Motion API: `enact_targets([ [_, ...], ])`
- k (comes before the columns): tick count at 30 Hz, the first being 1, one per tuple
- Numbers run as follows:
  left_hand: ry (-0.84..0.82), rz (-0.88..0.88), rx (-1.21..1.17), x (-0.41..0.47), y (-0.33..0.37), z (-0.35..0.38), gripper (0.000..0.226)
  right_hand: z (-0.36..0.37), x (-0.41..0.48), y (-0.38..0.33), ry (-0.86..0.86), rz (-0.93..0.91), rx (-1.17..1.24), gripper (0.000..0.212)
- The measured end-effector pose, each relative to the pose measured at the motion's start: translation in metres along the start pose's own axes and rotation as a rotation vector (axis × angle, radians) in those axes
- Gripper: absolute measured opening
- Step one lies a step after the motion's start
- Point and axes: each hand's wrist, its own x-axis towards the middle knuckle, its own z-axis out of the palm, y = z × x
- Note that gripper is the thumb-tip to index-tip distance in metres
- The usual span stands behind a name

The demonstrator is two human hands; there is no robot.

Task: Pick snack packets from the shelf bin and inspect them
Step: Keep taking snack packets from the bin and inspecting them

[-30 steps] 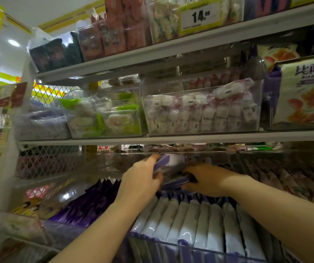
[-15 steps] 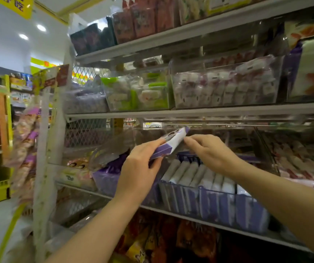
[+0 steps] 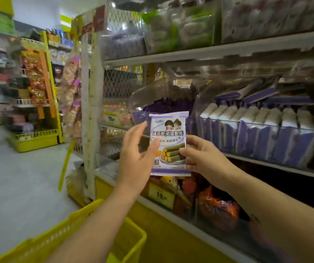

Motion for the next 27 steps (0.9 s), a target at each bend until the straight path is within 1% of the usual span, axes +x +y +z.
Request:
enact_targets([
  [2, 0.018, -0.283, -0.155, -0.008, -0.011, -0.01, 0.024, 0.014, -0.006, 0.021, -0.055, 0.019, -0.01, 0.032],
  [3, 0.006, -0.41, -0.254, -0.012, -0.017, -0.012, 0.02, 0.02, -0.008, 0.032, -0.075, 0.032, -0.032, 0.033],
  [4, 0.004, -0.506, -0.343, -0.018, -0.022, -0.013, 0.022, 0.026, -0.01, 0.042, -0.092, 0.046, -0.062, 0.035],
  [5, 0.013, -0.564, -0.406, -0.024, -0.025, -0.014, 0.022, 0.032, -0.012, 0.051, -0.113, 0.057, -0.088, 0.036],
  [7, 0.021, -0.593, -0.447, -0.034, -0.035, -0.013, 0.021, 0.039, -0.013, 0.067, -0.141, 0.075, -0.063, 0.034],
  [10, -0.05, -0.595, -0.467, -0.044, -0.052, -0.013, 0.03, 0.042, -0.006, 0.081, -0.089, 0.057, 0.065, 0.027],
  [13, -0.114, -0.586, -0.494, -0.049, -0.064, -0.011, 0.036, 0.043, 0.006, 0.088, 0.024, 0.062, 0.17, 0.037],
  [15, -0.121, -0.597, -0.524, -0.051, -0.067, -0.008, 0.036, 0.045, 0.011, 0.094, 0.076, 0.083, 0.226, 0.044],
  [16, -0.113, -0.61, -0.536, -0.051, -0.069, -0.006, 0.036, 0.046, 0.013, 0.096, 0.094, 0.091, 0.251, 0.044],
  [19, -0.082, -0.649, -0.559, -0.052, -0.071, -0.002, 0.025, 0.048, 0.014, 0.103, 0.142, 0.111, 0.295, 0.028],
  [22, -0.071, -0.675, -0.572, -0.054, -0.069, 0.003, 0.019, 0.048, 0.013, 0.107, 0.196, 0.132, 0.32, 0.024],
  [23, -0.069, -0.678, -0.575, -0.054, -0.069, 0.004, 0.021, 0.047, 0.012, 0.107, 0.21, 0.132, 0.328, 0.023],
  [26, -0.067, -0.675, -0.552, -0.054, -0.067, 0.005, 0.035, 0.048, 0.011, 0.105, 0.252, 0.133, 0.368, 0.018],
  [27, -0.055, -0.664, -0.534, -0.053, -0.067, 0.005, 0.035, 0.048, 0.01, 0.105, 0.258, 0.127, 0.38, 0.016],
])
